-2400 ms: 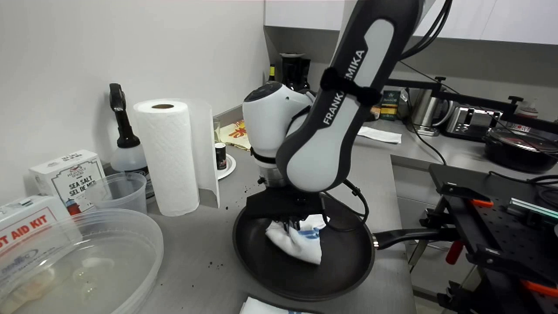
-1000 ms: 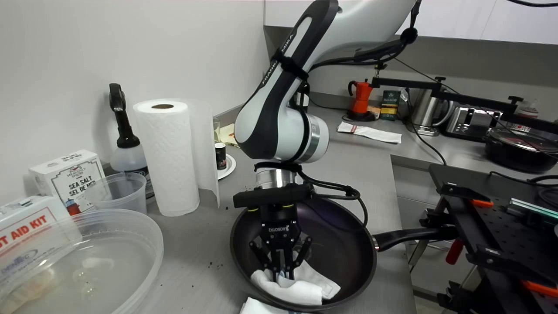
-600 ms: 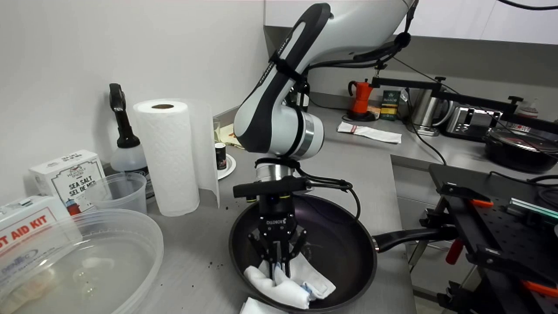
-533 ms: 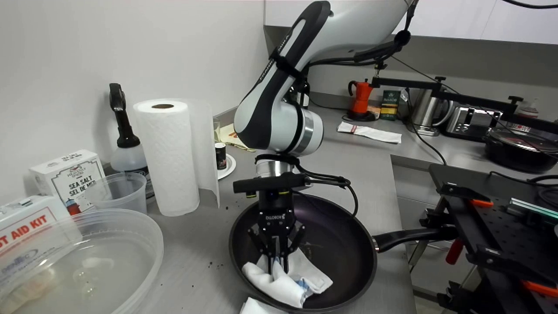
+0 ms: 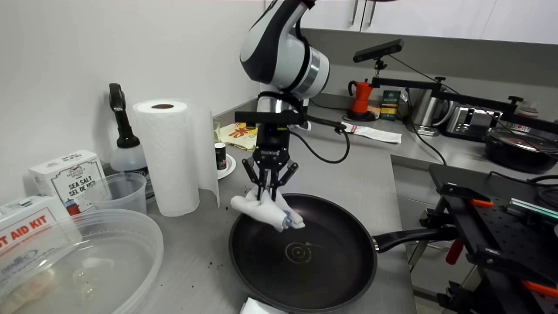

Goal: Use the white and blue towel on the right to wipe the black pan

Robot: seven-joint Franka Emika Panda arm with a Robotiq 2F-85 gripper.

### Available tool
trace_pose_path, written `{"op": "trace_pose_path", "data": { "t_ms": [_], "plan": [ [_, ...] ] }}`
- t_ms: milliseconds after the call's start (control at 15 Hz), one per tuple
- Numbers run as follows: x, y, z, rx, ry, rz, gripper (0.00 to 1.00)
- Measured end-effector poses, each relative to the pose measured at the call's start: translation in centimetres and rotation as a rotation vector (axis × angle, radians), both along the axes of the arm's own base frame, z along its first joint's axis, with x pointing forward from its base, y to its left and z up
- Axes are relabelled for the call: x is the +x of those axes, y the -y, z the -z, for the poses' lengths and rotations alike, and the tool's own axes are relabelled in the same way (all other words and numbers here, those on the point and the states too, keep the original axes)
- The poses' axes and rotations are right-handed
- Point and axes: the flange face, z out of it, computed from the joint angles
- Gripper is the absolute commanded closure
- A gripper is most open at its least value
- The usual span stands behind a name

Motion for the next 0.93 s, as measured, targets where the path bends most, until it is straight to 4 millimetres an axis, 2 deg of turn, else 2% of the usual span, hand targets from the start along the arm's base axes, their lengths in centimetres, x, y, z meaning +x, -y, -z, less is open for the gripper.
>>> {"op": "trace_pose_path", "data": {
  "t_ms": [200, 400, 733, 933],
  "plan": [
    [-1.1, 2.2, -3.9, -0.111, 0.076, 0.041, 0.96],
    [-3.3, 5.1, -5.9, -0.259, 0.128, 0.085, 0.96],
    [-7.4, 10.6, -5.0, -0.520, 0.139, 0.089, 0.96],
    [-9.5, 13.4, -4.0, -0.603, 0.127, 0.079, 0.96]
  ]
}}
